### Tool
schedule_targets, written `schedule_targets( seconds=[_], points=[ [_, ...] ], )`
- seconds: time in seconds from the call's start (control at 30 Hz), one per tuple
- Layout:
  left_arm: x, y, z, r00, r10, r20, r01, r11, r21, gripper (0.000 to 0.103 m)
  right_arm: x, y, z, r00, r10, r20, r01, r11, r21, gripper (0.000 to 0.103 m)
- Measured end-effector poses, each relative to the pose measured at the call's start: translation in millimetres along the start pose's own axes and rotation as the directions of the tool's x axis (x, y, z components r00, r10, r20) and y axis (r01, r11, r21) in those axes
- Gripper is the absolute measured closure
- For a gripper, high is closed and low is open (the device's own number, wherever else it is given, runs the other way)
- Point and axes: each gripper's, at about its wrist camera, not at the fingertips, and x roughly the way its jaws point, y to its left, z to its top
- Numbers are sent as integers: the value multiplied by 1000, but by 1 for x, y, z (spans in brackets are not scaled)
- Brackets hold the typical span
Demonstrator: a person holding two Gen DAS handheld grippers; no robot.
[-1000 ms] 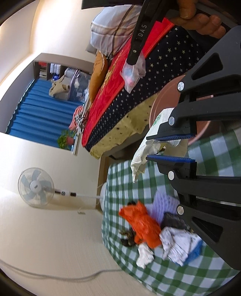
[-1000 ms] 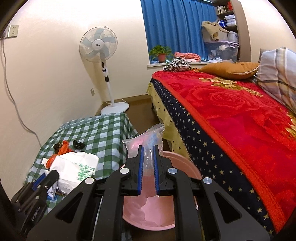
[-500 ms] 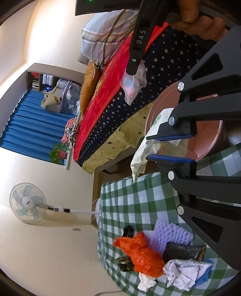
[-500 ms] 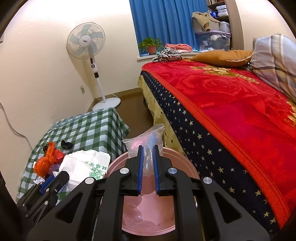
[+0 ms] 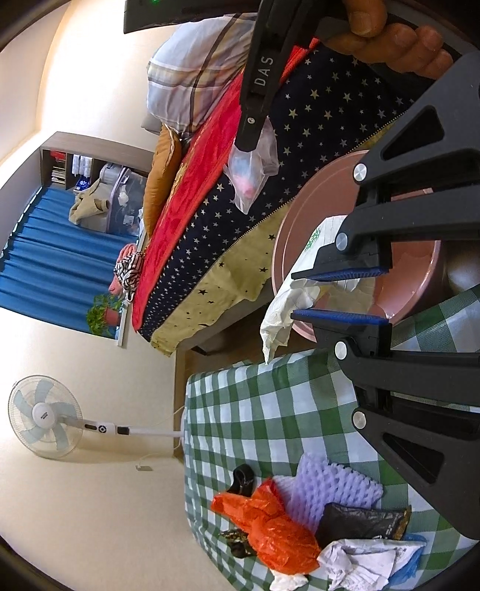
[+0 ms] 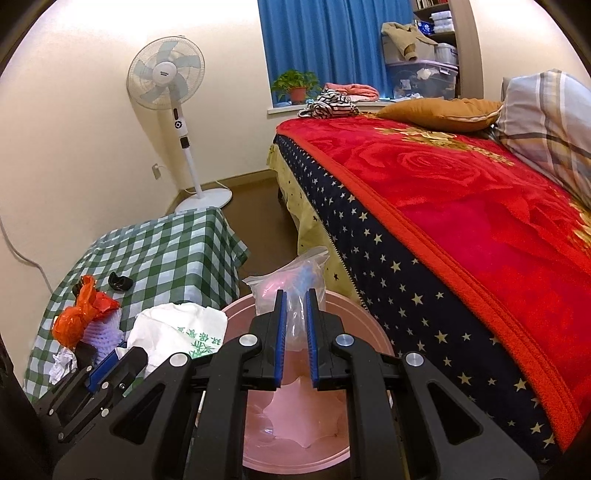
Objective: Collect trash
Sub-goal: 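Lift and carry the clear bag with the right tool while the left carries tissue to the pink bin, then open the right tool over the pink bin while the left tool releases the tissue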
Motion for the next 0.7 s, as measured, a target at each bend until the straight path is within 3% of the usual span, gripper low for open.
schedule_targets(
  seconds=[0.6,0.7],
  points=[
    [7,-3,-4,1000,-15,-16,15,1000,-13,88,-1,-3,0,1000,-13,6,13,1000,5,92],
    [8,-4,-3,1000,-21,-17,21,1000,-14,86,-1,-6,0,1000,-24,8,24,1000,18,88]
  ],
)
